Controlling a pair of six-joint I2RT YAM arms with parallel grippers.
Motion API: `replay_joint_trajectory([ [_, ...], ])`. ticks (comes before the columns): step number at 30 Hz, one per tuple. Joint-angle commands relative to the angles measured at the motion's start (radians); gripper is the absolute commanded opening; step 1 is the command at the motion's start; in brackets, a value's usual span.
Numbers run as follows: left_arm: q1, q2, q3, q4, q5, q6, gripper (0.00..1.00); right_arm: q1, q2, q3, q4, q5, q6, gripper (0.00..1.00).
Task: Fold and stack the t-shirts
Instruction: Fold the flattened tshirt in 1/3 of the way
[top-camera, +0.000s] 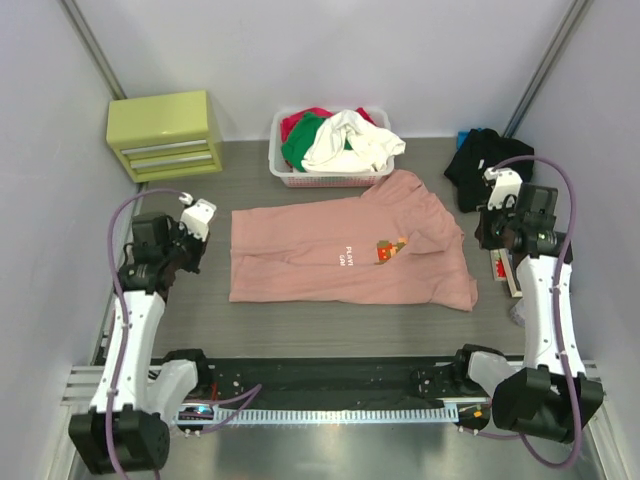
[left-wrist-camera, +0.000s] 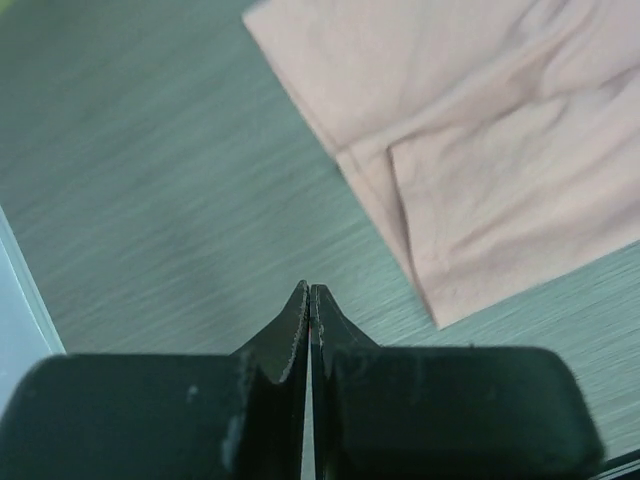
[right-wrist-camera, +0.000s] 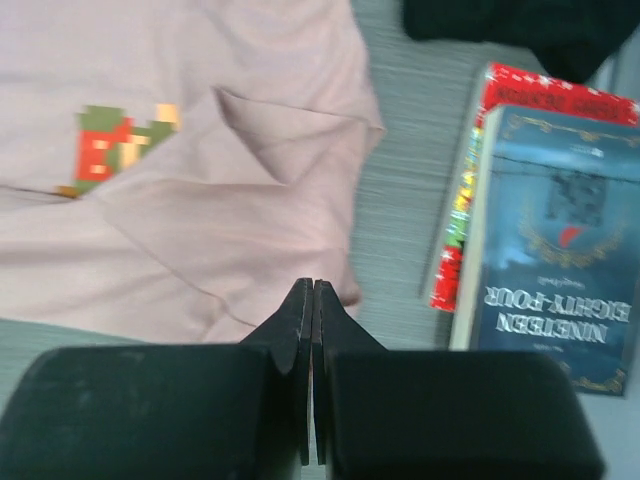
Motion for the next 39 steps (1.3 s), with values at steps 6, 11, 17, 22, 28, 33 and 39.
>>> replay_joint_trajectory([
  [6,-0.093,0.115,0.246,0.024,0.04,-0.248,0.0,0.27,0.064,0.005,0.091,0.039,0.121,0.01],
  [11,-0.159,0.316,0.374,0.065,-0.356,-0.497,0.0,0.393,0.23,0.037,0.264,0.319,0.193,0.01],
  [17,-0.216,0.476,0.354,0.225,-0.481,-0.584,0.0,0.411,0.308,-0.053,0.602,0.485,0.206,0.01],
  [22,-0.262,0.596,0.368,0.248,-0.531,-0.537,0.0,0.428,0.452,0.019,0.578,0.441,0.232,0.01],
  [28,-0.279,0.675,0.409,0.252,-0.506,-0.524,0.0,0.431,0.511,0.024,0.602,0.433,0.216,0.01],
  [33,-0.281,0.728,0.394,0.309,-0.486,-0.503,0.0,0.431,0.568,0.022,0.622,0.406,0.209,0.01],
  [39,-0.281,0.847,0.423,0.286,-0.463,-0.489,0.0,0.431,0.661,0.063,0.619,0.361,0.226,0.01],
])
